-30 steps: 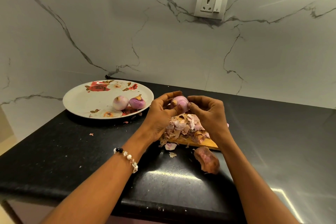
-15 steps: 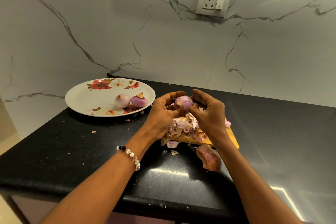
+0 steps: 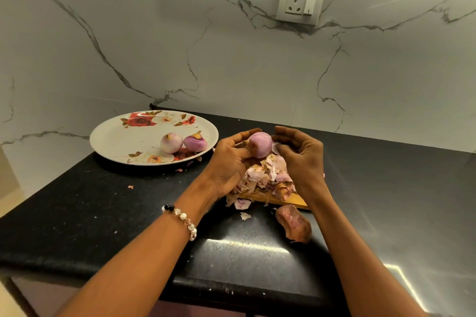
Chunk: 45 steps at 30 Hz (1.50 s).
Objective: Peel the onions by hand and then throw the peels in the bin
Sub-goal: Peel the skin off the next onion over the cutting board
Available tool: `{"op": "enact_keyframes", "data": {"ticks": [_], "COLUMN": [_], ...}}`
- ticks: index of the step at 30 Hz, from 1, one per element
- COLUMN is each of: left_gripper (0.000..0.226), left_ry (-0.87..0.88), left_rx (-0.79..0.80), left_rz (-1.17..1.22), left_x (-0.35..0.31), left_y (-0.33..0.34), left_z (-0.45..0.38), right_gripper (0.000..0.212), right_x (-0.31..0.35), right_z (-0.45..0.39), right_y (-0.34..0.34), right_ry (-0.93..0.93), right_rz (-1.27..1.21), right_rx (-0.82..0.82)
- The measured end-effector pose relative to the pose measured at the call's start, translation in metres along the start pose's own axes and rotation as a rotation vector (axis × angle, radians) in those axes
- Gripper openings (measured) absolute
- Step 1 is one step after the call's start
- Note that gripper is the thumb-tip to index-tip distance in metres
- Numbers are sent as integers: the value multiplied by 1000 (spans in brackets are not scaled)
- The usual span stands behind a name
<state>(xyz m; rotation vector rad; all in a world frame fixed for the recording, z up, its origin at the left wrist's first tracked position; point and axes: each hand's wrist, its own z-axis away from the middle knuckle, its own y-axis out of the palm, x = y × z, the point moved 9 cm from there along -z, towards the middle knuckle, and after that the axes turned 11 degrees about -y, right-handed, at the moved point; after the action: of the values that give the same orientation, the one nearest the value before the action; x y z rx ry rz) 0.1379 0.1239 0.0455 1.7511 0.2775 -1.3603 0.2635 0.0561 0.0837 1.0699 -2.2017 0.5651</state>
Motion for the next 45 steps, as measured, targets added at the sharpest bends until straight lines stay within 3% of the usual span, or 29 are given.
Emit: {"op": "enact_keyframes", "data": {"ticks": [5, 20, 25, 30, 34, 37, 45], "left_gripper": [33, 33, 34, 45, 51, 53, 55], "left_ry": [-47, -64, -53, 63, 154, 162, 179], "left_rx": [51, 115, 112, -5, -64, -57, -85], "left_rz": [123, 104, 75, -340, -404, -415, -563], "left_x": [2, 3, 0, 2, -8, -7, -5], "left_y": [0, 6, 3, 2, -4, -4, -4], "left_z": [0, 5, 4, 2, -1, -3, 1], "right_gripper": [35, 41, 37, 26, 21, 24, 31], "right_x": [-1, -7, -8, 4, 10, 14, 20], "right_z": [0, 1, 0, -1, -6, -6, 1], "right_y": [1, -4, -12, 2, -2, 3, 7], "right_ry": [29, 121, 51, -211, -247, -260, -357], "right_rz": [-100, -284, -126, 372, 319, 241, 352], "right_rx": [1, -13, -18, 115, 77, 139, 209]}}
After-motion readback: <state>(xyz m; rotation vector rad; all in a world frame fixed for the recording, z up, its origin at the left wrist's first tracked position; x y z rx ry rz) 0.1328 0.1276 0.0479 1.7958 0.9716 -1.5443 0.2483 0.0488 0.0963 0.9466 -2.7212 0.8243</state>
